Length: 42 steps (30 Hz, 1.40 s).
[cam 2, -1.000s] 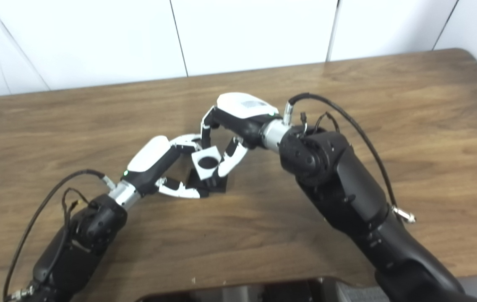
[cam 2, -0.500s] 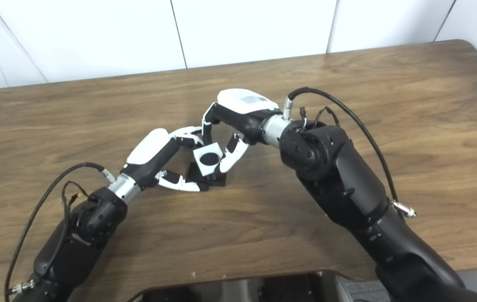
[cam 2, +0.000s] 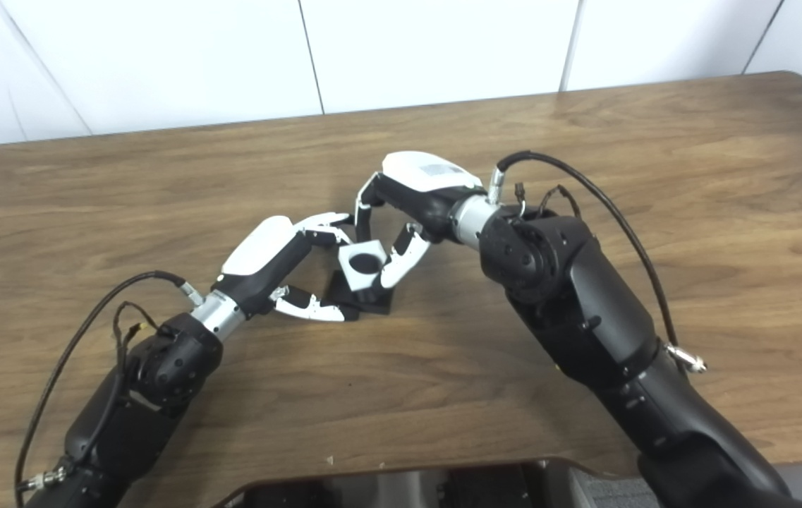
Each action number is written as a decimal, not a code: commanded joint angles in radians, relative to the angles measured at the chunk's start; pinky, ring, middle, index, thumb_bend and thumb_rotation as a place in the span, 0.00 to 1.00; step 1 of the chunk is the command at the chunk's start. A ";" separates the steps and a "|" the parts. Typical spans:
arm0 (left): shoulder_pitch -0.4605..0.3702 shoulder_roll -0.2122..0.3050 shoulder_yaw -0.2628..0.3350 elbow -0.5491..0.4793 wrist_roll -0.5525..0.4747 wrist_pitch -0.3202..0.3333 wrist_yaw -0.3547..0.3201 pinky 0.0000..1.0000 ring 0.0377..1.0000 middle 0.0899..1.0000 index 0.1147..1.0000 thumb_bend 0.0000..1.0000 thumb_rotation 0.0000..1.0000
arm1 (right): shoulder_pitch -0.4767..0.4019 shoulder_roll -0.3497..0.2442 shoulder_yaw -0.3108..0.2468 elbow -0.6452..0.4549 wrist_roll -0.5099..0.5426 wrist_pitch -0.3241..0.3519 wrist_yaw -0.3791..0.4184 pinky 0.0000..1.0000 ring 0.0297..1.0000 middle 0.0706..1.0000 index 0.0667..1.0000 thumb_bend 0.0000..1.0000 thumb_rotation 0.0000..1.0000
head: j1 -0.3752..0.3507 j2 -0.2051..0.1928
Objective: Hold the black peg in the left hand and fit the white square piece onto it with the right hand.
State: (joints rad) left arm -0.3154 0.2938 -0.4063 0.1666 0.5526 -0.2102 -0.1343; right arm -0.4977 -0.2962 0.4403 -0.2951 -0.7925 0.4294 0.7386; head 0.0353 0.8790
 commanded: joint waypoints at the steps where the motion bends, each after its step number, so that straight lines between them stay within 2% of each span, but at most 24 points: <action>1: 0.039 0.021 -0.029 0.030 0.025 0.078 -0.090 0.78 0.90 0.87 0.50 0.87 0.22 | -0.036 0.008 -0.009 -0.009 0.005 -0.020 -0.030 0.77 0.82 0.75 0.44 0.52 0.14 | 0.001 0.000; 19: 0.036 0.020 -0.036 0.028 0.027 0.089 -0.091 0.79 0.90 0.87 0.49 0.86 0.21 | -0.031 0.027 -0.001 -0.014 0.021 -0.014 -0.035 0.73 0.80 0.74 0.45 0.52 0.15 | 0.008 0.002; 20: 0.035 0.019 -0.034 0.030 0.025 0.085 -0.088 0.78 0.90 0.87 0.49 0.87 0.21 | -0.034 0.020 0.002 -0.016 0.021 -0.020 -0.028 0.72 0.80 0.75 0.49 0.60 0.20 | 0.006 0.001; 21: 0.035 0.020 -0.033 0.031 0.024 0.083 -0.085 0.77 0.89 0.87 0.49 0.87 0.21 | -0.038 0.011 0.007 -0.017 0.016 -0.023 -0.020 0.72 0.80 0.77 0.60 0.78 0.31 | 0.005 0.001; 22: 0.034 0.020 -0.033 0.033 0.023 0.081 -0.084 0.77 0.89 0.87 0.49 0.87 0.21 | -0.040 0.005 0.011 -0.018 0.013 -0.024 -0.014 0.72 0.81 0.79 0.68 0.88 0.38 | 0.005 0.001; 23: 0.033 0.020 -0.032 0.035 0.022 0.077 -0.081 0.77 0.89 0.87 0.49 0.87 0.21 | -0.041 -0.002 0.016 -0.018 0.002 -0.024 -0.011 0.72 0.81 0.80 0.73 0.94 0.41 | 0.004 0.002; 24: 0.032 0.020 -0.032 0.036 0.022 0.075 -0.080 0.76 0.89 0.87 0.49 0.87 0.21 | -0.041 -0.006 0.018 -0.018 -0.005 -0.022 -0.010 0.73 0.84 0.87 0.87 0.98 0.49 | 0.003 0.002; 26: 0.032 0.020 -0.031 0.035 0.019 0.078 -0.082 0.76 0.89 0.87 0.49 0.87 0.21 | -0.037 -0.009 0.019 -0.022 -0.014 -0.020 -0.018 0.73 0.85 0.92 0.96 1.00 0.54 | 0.003 0.003; 28: 0.031 0.019 -0.030 0.034 0.016 0.082 -0.086 0.78 0.89 0.88 0.49 0.87 0.20 | -0.027 -0.007 0.013 -0.023 -0.016 -0.021 -0.035 0.73 0.87 0.95 0.99 1.00 0.58 | 0.006 0.003; 32: 0.030 0.019 -0.029 0.036 0.011 0.081 -0.088 0.79 0.89 0.88 0.49 0.87 0.19 | -0.015 -0.005 0.007 -0.023 -0.021 -0.027 -0.054 0.73 0.87 0.95 1.00 1.00 0.60 | 0.003 0.004; 38: 0.032 0.022 -0.031 0.026 0.016 0.087 -0.094 0.78 0.89 0.88 0.48 0.86 0.20 | -0.005 -0.013 0.000 -0.020 -0.014 -0.038 -0.060 0.75 0.87 0.94 0.99 1.00 0.59 | 0.004 0.004; 40: 0.032 0.020 -0.030 0.032 0.014 0.082 -0.089 0.79 0.89 0.88 0.44 0.63 0.12 | -0.003 -0.015 -0.003 -0.021 -0.014 -0.040 -0.059 0.75 0.87 0.93 0.99 1.00 0.58 | 0.003 0.006; 42: 0.033 0.019 -0.030 0.034 0.016 0.081 -0.086 0.78 0.89 0.88 0.43 0.55 0.09 | -0.001 -0.017 -0.007 -0.022 -0.012 -0.044 -0.063 0.75 0.87 0.93 0.98 1.00 0.58 | 0.004 0.006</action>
State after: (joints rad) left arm -0.3181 0.2943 -0.4109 0.1588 0.5482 -0.1929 -0.1412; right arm -0.4635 -0.3074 0.4554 -0.2922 -0.8068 0.4144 0.7081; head 0.0383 0.8836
